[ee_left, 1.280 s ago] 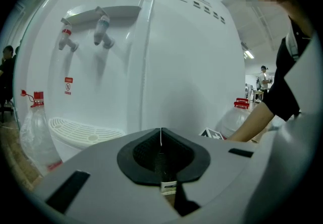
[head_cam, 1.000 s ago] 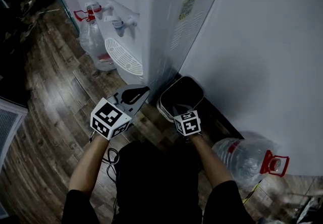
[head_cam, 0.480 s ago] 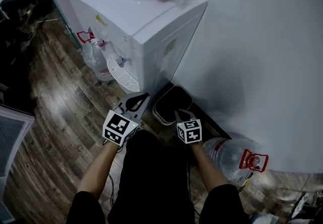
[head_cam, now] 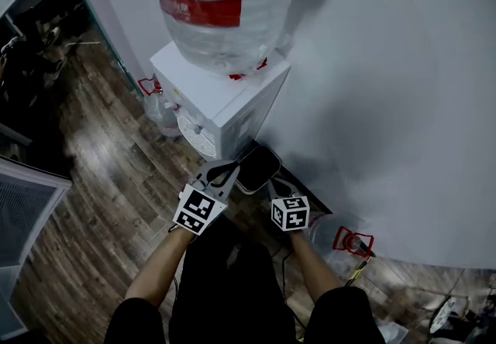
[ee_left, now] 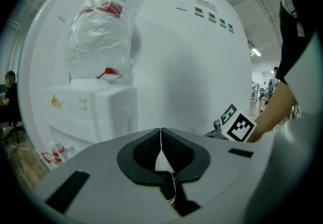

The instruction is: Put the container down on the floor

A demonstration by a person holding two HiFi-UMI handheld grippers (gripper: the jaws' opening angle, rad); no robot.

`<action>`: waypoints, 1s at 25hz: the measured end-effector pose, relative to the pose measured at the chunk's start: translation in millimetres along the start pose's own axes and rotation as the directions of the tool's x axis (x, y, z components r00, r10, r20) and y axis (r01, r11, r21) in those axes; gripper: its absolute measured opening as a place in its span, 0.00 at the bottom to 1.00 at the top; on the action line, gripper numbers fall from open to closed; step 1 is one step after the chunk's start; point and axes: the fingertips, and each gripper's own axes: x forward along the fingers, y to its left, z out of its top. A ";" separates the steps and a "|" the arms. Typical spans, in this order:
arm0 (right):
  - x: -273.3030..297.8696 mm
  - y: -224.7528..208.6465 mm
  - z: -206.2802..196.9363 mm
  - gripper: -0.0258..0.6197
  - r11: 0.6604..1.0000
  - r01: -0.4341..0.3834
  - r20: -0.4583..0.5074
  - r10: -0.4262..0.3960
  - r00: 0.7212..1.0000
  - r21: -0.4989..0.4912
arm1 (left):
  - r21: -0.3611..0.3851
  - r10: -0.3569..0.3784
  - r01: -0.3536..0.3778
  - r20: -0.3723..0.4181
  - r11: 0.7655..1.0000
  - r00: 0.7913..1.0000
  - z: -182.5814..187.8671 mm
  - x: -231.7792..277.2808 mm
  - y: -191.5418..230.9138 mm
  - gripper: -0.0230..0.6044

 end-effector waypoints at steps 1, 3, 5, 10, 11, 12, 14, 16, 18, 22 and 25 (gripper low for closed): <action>-13.8 3.0 12.0 0.06 1.000 0.003 0.007 -0.003 1.000 0.006 | 0.010 0.007 -0.007 -0.004 1.000 1.000 14.9 -5.8 -2.7 0.06; -41.6 8.7 36.1 0.06 1.000 0.015 0.033 -0.016 0.999 0.025 | 0.022 0.021 -0.021 -0.012 1.000 1.000 42.4 -16.6 -7.7 0.06; -71.9 14.7 58.6 0.06 0.999 0.034 0.062 -0.037 0.997 0.039 | 0.017 0.028 -0.027 -0.017 0.999 0.999 68.2 -27.2 -15.4 0.06; -151.8 37.6 110.7 0.06 0.995 0.073 0.149 -0.083 0.985 0.073 | -0.024 0.049 -0.049 -0.012 0.999 0.999 126.6 -60.3 -40.1 0.06; -166.9 43.9 117.7 0.06 0.994 0.070 0.164 -0.082 0.983 0.081 | -0.034 0.055 -0.055 -0.011 0.998 0.998 135.7 -67.6 -46.9 0.06; -181.4 51.1 123.7 0.06 0.994 0.063 0.180 -0.078 0.981 0.087 | -0.048 0.061 -0.062 -0.010 0.997 0.998 143.7 -75.1 -54.1 0.06; -207.9 65.8 133.0 0.06 0.995 0.044 0.213 -0.063 0.975 0.089 | -0.079 0.074 -0.074 -0.007 0.994 0.997 155.3 -89.5 -69.1 0.06; -231.0 78.2 135.4 0.06 0.996 0.037 0.231 -0.054 0.971 0.078 | -0.096 0.084 -0.083 -0.003 0.992 0.996 162.7 -102.1 -85.5 0.06; -250.2 87.6 133.6 0.06 0.997 0.036 0.235 -0.051 0.971 0.066 | -0.102 0.085 -0.084 0.009 0.991 0.996 170.1 -113.2 -101.7 0.06; -284.2 100.7 127.4 0.06 0.998 0.038 0.241 -0.051 0.969 0.058 | -0.096 0.086 -0.084 0.014 0.992 0.996 175.7 -134.0 -127.6 0.06; -307.5 107.9 124.0 0.05 0.997 0.047 0.254 -0.060 0.965 0.056 | -0.110 0.087 -0.085 0.013 0.990 0.996 177.4 -147.4 -142.4 0.06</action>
